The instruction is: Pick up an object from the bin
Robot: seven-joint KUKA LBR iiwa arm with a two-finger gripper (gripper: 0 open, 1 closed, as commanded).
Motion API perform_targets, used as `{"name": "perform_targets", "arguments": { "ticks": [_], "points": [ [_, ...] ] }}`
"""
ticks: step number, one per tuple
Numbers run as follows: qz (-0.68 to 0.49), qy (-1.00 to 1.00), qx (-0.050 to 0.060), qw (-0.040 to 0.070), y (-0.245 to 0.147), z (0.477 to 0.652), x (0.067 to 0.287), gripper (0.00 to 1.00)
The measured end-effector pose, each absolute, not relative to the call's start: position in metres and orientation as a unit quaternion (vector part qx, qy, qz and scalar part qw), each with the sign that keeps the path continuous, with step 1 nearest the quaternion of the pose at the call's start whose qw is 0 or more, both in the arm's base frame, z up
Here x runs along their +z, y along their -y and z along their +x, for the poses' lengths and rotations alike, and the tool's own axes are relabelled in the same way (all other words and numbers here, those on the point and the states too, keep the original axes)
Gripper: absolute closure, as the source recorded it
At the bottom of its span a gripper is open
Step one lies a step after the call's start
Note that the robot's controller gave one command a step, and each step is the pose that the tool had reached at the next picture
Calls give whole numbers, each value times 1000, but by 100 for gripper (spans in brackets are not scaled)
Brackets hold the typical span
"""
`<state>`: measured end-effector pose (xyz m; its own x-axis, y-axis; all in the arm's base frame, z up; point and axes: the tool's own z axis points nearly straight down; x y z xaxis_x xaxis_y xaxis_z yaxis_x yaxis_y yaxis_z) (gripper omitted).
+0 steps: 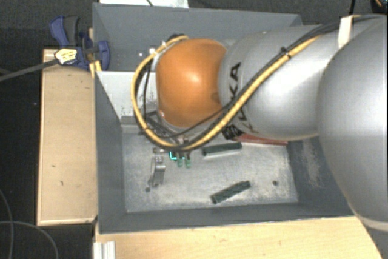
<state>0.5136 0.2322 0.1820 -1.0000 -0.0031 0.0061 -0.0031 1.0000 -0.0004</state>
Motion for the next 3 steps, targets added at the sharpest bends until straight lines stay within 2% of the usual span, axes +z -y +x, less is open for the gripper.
{"name": "perform_targets", "arguments": {
  "ticks": [1,2,3],
  "points": [
    [37,999,2,3,-120,530,76,0],
    [17,1000,0,-4,-82,551,125,0],
    [94,996,1,1,-20,553,69,0]
  ]
}}
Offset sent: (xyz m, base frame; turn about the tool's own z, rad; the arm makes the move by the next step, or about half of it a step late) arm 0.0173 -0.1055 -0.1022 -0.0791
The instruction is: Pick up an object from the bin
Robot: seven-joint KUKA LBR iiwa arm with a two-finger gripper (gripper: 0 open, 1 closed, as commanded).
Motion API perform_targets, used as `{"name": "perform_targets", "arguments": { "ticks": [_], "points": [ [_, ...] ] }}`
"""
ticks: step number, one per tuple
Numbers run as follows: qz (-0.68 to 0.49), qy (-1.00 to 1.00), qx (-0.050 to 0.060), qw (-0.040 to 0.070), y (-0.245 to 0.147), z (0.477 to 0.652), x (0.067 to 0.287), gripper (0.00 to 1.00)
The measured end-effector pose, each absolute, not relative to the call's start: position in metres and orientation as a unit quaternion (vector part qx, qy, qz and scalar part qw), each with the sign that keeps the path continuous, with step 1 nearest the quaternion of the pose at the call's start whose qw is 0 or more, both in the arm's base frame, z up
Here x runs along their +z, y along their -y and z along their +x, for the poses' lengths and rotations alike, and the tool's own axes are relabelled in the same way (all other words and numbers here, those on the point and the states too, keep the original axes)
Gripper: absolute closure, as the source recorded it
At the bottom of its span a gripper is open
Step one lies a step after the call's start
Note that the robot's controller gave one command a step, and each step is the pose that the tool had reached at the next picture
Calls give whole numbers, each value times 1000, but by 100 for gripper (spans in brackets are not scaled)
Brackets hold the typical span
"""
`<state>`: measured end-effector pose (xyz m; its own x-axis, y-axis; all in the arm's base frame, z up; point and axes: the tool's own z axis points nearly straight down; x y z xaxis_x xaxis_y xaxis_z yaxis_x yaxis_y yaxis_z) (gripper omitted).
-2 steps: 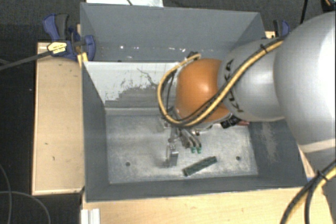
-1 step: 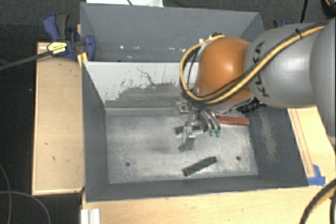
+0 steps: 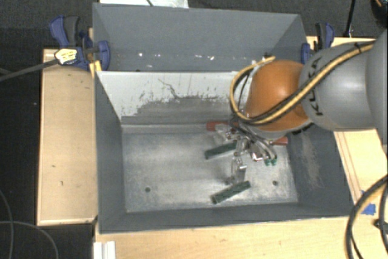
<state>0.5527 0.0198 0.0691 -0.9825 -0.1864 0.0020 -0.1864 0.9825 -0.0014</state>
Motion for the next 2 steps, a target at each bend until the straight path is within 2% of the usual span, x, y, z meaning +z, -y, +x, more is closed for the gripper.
{"name": "perform_targets", "arguments": {
  "ticks": [1,2],
  "points": [
    [91,996,0,0,-22,554,71,100],
    [215,977,1,-5,-22,547,220,100]
  ]
}}
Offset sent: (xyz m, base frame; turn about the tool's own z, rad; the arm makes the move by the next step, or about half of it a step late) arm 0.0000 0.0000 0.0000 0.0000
